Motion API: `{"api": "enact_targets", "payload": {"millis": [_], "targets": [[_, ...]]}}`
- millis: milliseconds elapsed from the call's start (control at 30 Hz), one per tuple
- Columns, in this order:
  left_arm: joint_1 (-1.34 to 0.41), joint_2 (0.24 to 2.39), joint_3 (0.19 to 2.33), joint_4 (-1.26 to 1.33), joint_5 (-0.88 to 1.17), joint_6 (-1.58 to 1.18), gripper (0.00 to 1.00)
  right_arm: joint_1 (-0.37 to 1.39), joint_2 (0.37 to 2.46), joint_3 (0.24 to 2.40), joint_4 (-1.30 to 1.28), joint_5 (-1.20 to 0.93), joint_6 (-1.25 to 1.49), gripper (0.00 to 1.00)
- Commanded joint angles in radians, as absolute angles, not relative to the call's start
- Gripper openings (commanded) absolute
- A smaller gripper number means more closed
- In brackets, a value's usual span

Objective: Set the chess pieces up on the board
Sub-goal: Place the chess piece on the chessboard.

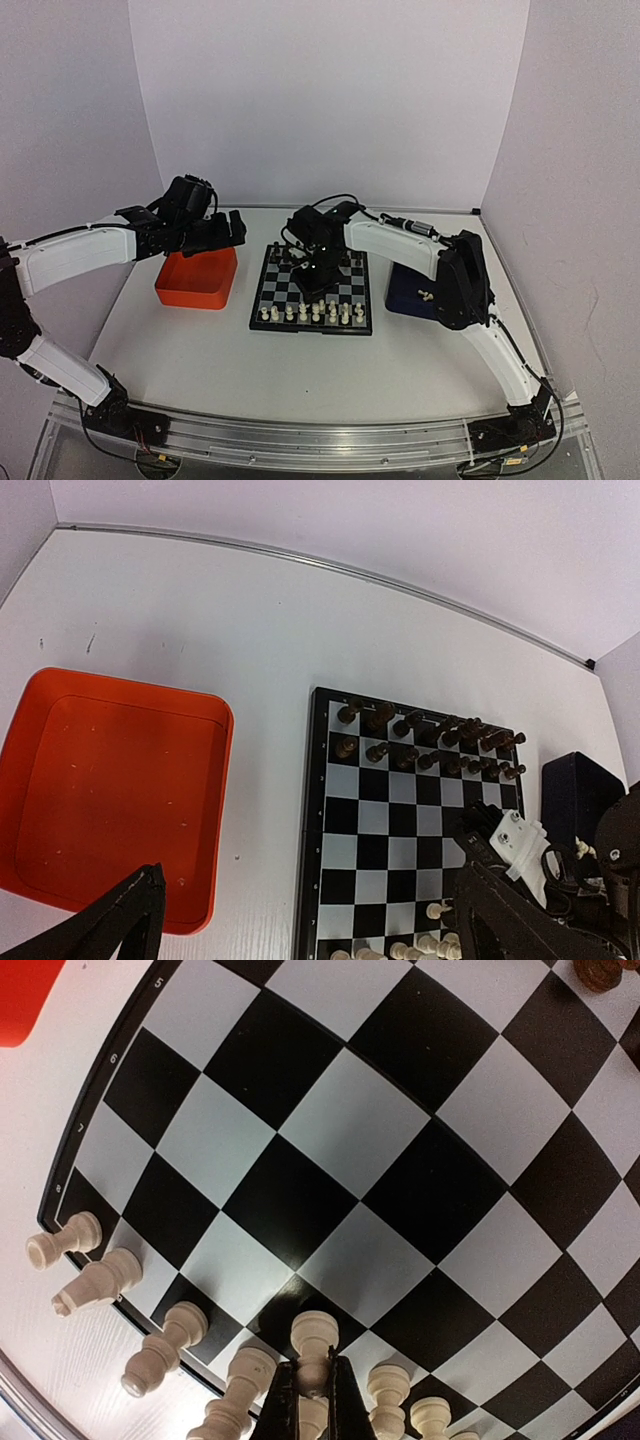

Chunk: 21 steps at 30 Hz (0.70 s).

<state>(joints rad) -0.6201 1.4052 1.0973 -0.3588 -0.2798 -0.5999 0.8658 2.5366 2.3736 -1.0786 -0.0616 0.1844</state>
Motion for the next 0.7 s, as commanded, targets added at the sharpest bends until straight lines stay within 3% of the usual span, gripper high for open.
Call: {"api": "enact_targets", "payload": {"millis": [0,233,467,667], "targets": [[-0.611,1.370,1.096,-0.344,-0.271,-0.583,1.00,0.872,2.556,2.415,-1.095,-0.083,0.192,0.04],[-0.608,1.376,1.102,-0.346,-0.269,-0.578,1.00,0.872,2.554,2.432,-1.095,-0.074,0.189,0.15],[-0.603,1.391,1.112,-0.342,-0.261,-0.573,1.00,0.872,2.538,2.431,-1.096,-0.071,0.181,0.18],[-0.601,1.396,1.113,-0.342,-0.255,-0.573,1.00,0.873,2.543,2.416,-1.096,-0.078,0.172,0.14]]}}
